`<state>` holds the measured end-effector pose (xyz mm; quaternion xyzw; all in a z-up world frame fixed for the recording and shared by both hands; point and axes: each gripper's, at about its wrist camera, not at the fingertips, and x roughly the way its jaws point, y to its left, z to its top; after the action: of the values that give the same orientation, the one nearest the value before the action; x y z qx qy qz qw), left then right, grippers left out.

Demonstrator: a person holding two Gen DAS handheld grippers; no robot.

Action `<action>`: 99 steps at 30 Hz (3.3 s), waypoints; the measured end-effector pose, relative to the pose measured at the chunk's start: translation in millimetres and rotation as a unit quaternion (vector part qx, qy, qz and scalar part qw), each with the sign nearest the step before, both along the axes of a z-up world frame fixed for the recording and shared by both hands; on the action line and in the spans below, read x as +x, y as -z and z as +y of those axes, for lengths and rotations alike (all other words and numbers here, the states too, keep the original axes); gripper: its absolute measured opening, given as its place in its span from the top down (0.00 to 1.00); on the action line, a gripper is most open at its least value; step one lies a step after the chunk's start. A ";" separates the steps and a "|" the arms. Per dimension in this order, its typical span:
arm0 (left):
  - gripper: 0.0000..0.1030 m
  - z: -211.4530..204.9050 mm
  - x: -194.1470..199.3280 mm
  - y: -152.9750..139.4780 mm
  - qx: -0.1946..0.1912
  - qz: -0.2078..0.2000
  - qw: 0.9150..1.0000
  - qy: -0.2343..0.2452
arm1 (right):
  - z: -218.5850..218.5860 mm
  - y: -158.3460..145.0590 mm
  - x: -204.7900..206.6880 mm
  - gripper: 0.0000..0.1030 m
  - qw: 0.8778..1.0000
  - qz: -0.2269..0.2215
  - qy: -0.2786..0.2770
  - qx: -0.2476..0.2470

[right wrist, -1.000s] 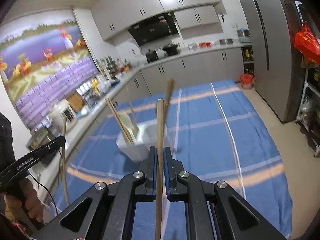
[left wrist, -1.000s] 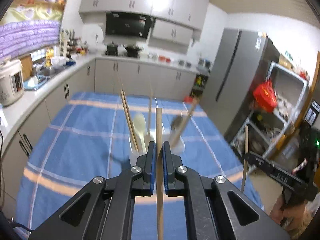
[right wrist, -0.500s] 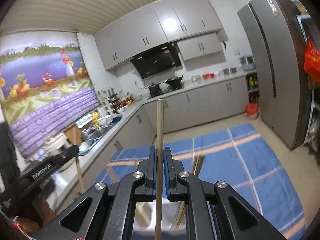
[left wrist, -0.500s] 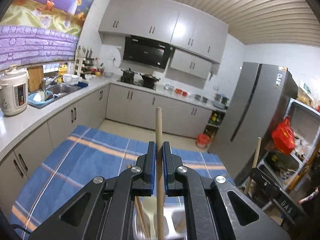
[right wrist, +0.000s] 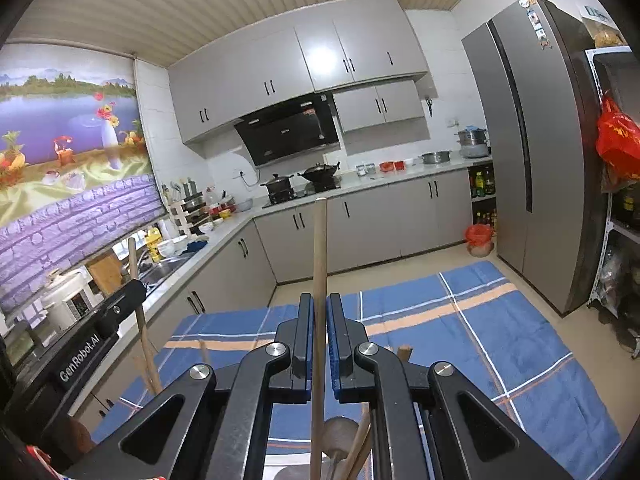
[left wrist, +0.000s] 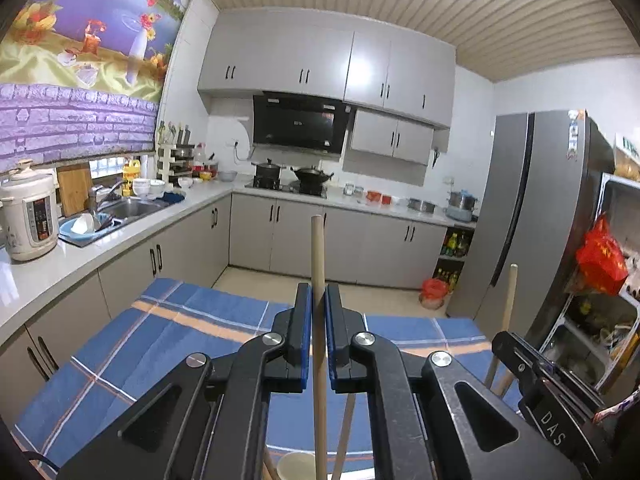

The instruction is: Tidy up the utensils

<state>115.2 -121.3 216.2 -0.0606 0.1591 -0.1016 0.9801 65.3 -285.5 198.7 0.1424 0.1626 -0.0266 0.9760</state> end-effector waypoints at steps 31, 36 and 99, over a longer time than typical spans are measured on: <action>0.64 17.8 -55.8 13.4 0.019 0.024 0.999 -0.018 | 1.1 38.5 -31.1 0.73 0.999 0.044 -0.019 -0.005; 0.50 31.2 -81.7 6.6 0.009 0.011 0.999 -0.033 | 3.9 31.8 -40.8 0.69 0.999 0.039 -0.021 -0.009; 0.00 75.6 -339.2 -97.3 0.088 -0.058 0.988 -0.112 | -14.5 -27.5 -275.2 0.38 0.994 0.043 0.045 -0.089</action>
<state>-224.0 -45.8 313.4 0.0143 0.1030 0.0202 0.9944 -209.9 -300.0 226.2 0.0612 0.1946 -0.0913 0.9747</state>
